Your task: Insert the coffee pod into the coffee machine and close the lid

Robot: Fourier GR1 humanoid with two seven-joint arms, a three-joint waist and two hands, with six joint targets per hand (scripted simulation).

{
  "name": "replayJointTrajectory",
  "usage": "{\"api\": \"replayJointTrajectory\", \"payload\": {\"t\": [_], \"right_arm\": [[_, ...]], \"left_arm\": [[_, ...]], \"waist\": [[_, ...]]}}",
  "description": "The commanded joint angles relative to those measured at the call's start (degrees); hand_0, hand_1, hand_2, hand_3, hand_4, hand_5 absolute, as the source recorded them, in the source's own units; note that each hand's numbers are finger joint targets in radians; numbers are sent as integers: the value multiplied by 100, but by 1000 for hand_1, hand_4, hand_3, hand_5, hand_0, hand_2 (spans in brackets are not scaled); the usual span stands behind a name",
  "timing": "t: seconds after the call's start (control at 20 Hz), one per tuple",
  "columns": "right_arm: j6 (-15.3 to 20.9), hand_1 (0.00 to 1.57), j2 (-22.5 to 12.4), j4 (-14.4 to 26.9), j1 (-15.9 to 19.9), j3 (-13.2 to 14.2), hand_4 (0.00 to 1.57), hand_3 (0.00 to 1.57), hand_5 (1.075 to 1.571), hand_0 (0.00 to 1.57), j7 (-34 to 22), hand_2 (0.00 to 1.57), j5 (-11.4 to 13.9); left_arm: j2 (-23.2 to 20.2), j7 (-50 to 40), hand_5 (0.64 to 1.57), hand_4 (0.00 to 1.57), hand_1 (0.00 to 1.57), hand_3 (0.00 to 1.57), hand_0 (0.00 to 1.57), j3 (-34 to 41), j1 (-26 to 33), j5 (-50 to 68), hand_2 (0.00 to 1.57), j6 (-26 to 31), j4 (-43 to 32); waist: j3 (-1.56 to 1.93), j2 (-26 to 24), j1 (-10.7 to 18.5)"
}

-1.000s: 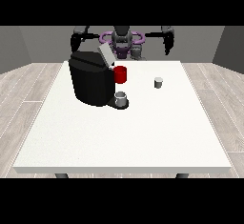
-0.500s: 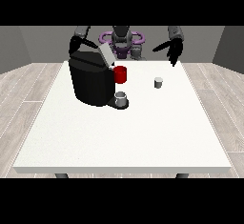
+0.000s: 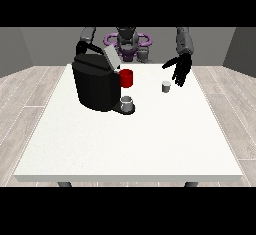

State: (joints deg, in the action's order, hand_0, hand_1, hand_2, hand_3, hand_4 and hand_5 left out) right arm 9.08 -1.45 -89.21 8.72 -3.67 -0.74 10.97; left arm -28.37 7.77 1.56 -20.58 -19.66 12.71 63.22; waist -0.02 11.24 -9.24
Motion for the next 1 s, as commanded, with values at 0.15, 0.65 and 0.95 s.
{"api": "replayJointTrajectory", "payload": {"t": [0.15, 0.65, 0.95], "right_arm": [[-82, 0, 123, 349, 292, 193, 0, 0, 1571, 0, -88, 0, -287], [-90, 0, -12, 663, 686, 74, 0, 0, 1571, 0, -165, 0, -108], [99, 0, 140, 1150, 563, 77, 0, 0, 1571, 0, 63, 0, -98]], "left_arm": [[-20, 154, 1571, 0, 0, 0, 0, -142, -493, -667, 0, -214, -775], [44, 900, 1571, 448, 1071, 914, 1071, -193, -1240, -1515, 1107, -1258, -1496], [413, 468, 1571, 339, 757, 811, 757, -918, -1081, -2420, 950, -1400, -1663]], "waist": [[2, 184, 55], [-2, 540, -26], [2, 200, 99]]}}
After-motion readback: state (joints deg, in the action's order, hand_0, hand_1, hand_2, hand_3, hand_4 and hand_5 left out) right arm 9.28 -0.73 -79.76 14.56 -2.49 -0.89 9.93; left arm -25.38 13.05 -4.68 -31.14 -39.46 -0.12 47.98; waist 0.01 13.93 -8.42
